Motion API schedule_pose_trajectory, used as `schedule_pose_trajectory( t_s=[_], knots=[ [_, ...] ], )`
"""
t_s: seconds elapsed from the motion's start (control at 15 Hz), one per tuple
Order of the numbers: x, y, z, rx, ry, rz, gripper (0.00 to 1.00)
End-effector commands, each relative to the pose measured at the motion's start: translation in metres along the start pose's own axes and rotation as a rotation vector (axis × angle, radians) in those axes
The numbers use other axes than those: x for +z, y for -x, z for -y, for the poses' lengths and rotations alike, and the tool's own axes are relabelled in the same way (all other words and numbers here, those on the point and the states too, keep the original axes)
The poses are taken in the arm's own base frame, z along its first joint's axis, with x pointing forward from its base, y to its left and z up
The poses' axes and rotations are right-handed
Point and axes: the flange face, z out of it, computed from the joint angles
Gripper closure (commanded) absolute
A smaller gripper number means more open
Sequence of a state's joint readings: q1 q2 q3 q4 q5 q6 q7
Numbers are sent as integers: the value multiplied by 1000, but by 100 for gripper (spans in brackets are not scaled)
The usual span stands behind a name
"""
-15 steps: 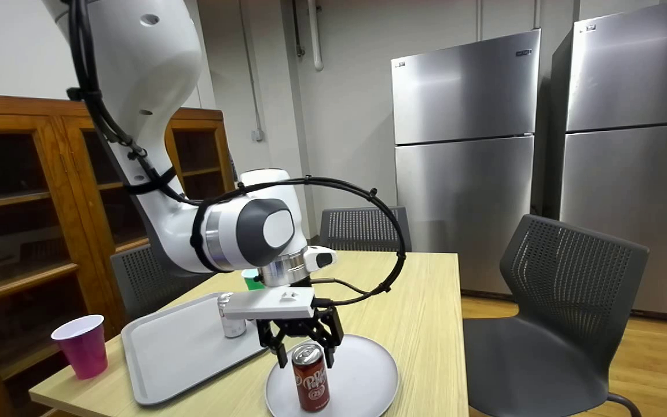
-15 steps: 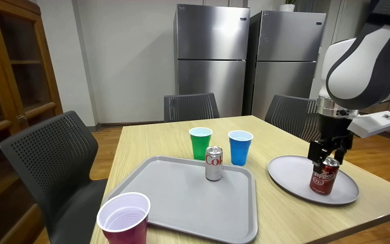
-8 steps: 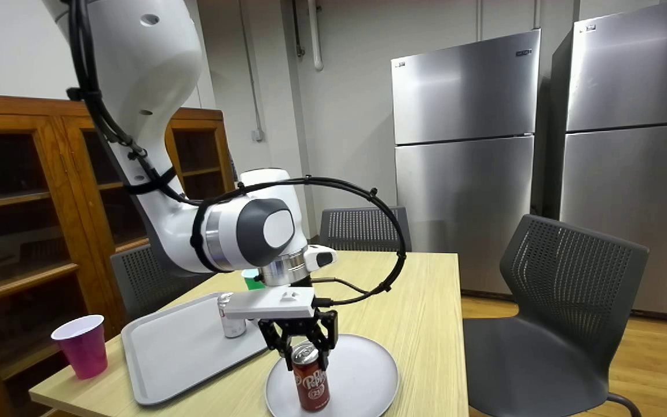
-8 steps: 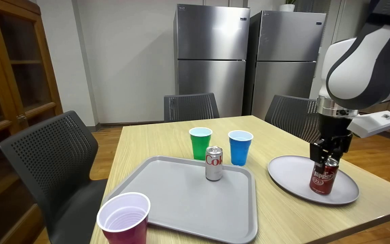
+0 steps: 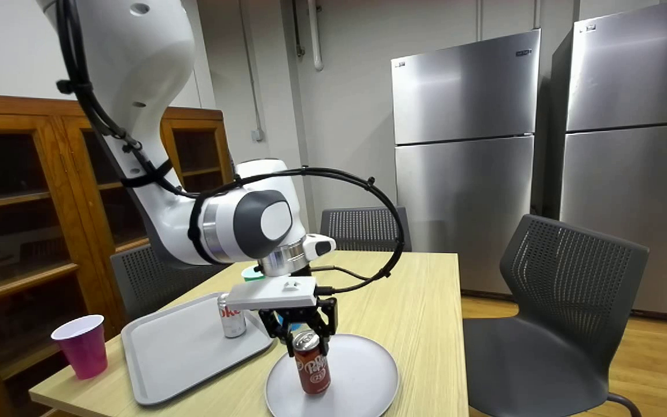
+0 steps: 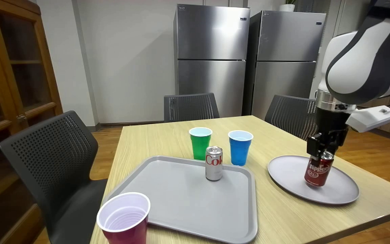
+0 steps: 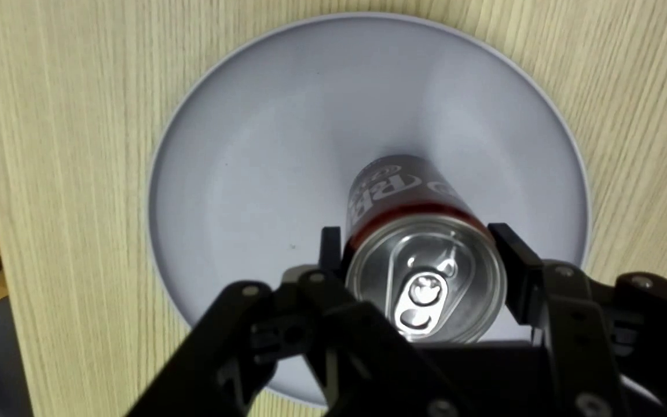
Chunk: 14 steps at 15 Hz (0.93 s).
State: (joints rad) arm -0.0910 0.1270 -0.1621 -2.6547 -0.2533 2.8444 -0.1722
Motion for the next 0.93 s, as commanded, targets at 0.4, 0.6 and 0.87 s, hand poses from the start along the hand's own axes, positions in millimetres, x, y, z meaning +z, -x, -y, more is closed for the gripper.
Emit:
schedule_pose_trajectory(
  t_s=[0.4,0.6,0.87],
  knots=[
    [-56,-13,39,-108,-54,-111,62],
    [-62,-17,61,-145,-76,-125,62],
    [-63,-19,88,-193,-80,-109,62]
  ],
)
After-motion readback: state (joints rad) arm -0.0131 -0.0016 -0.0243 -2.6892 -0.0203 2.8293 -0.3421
